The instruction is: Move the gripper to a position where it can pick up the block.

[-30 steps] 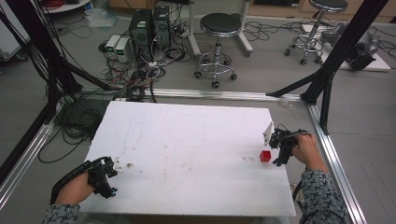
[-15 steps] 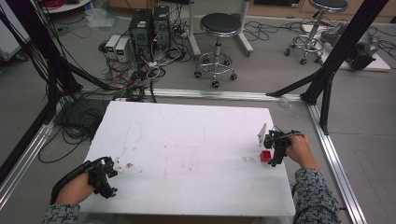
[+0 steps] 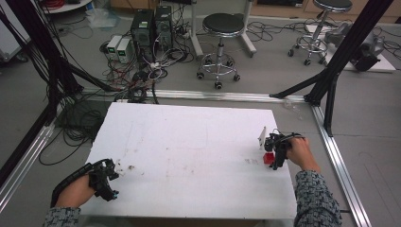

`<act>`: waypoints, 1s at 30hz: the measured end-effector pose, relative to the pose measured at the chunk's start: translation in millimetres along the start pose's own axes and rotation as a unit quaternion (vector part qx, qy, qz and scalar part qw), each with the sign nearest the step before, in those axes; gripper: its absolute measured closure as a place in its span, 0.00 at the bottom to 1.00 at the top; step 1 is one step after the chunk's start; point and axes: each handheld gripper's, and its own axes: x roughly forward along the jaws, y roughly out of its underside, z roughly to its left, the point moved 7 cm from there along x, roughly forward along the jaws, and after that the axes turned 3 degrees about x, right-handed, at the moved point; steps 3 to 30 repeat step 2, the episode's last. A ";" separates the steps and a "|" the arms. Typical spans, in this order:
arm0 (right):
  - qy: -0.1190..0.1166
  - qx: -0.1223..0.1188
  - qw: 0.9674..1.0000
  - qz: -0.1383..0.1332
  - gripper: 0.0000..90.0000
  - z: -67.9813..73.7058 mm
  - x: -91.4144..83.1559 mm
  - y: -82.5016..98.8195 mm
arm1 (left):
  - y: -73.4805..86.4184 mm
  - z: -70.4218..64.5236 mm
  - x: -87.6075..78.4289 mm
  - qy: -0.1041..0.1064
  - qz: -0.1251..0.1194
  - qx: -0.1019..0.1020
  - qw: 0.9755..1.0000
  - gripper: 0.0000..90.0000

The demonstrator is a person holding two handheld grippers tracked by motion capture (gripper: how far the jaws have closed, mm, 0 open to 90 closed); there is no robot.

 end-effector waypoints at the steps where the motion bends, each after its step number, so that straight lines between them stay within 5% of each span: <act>1: 0.001 0.003 1.000 0.001 0.09 1.0 -0.8 0.0 | 0.0 0.3 -0.4 -0.002 0.001 0.002 1.000 0.24; 30: -0.002 0.003 1.000 -0.001 0.09 1.8 -1.1 -0.1 | 0.0 0.1 -0.7 -0.002 0.001 0.001 1.000 0.24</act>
